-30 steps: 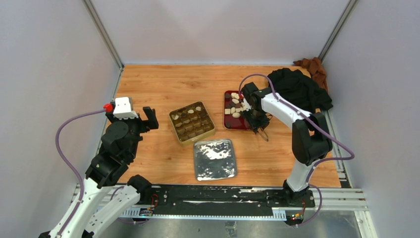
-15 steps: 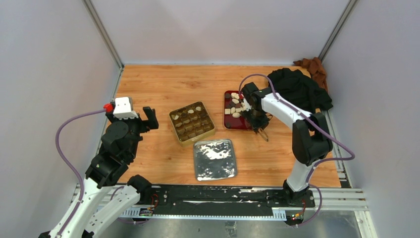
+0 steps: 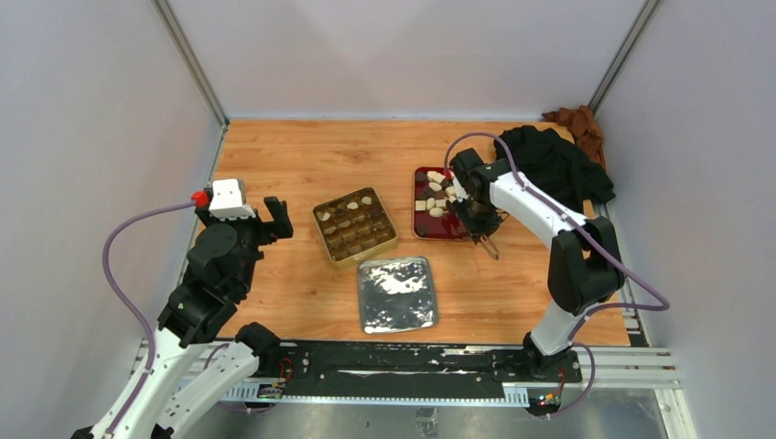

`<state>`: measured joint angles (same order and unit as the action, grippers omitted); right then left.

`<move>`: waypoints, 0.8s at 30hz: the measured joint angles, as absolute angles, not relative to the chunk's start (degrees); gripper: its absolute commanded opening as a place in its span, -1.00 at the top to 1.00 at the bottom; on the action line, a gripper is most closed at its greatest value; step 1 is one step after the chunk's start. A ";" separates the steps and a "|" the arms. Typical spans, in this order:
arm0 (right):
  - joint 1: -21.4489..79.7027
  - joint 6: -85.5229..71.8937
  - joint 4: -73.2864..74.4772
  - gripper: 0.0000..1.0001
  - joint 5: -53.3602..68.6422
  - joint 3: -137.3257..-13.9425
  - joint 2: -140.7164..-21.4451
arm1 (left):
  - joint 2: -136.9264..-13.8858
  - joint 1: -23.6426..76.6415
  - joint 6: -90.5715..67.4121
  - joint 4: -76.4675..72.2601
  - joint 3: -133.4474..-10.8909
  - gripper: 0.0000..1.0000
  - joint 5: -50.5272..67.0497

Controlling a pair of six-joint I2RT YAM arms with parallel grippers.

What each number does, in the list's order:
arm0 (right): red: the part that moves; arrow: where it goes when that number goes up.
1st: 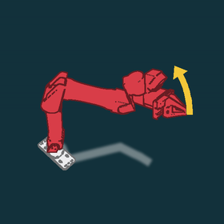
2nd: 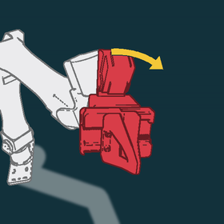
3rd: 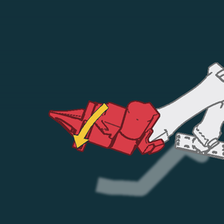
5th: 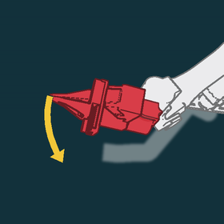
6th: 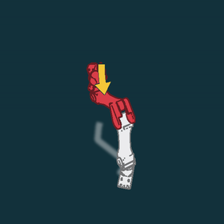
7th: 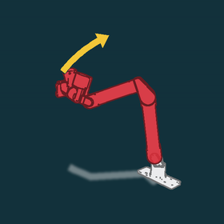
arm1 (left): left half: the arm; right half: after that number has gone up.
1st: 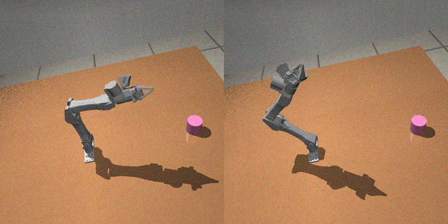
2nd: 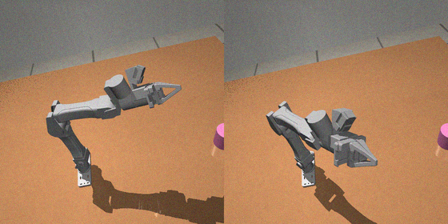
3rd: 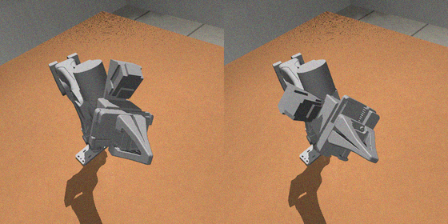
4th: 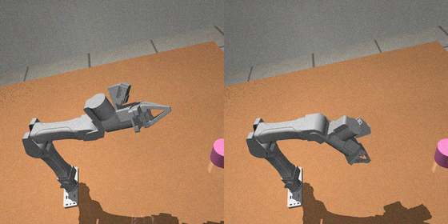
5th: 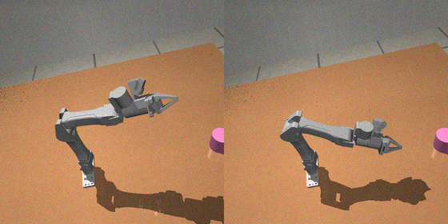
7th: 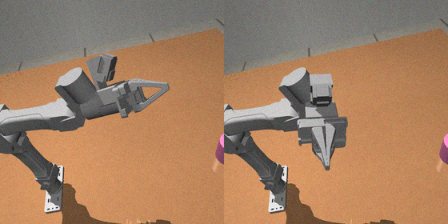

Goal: Pack the chocolate
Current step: Pick up the fake chocolate from the plate.

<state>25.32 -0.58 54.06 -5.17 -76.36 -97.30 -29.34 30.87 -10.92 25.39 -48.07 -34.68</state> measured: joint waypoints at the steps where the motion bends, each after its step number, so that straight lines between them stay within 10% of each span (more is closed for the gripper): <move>1: 25.32 -0.58 54.11 0.51 -5.10 -76.36 -96.99 | -29.34 30.87 -10.92 25.39 -48.07 -1.00 -34.68; 24: 31.42 -1.37 56.25 0.51 -4.89 -82.32 -94.32 | -29.34 30.87 -10.92 25.36 -48.07 -1.00 -34.65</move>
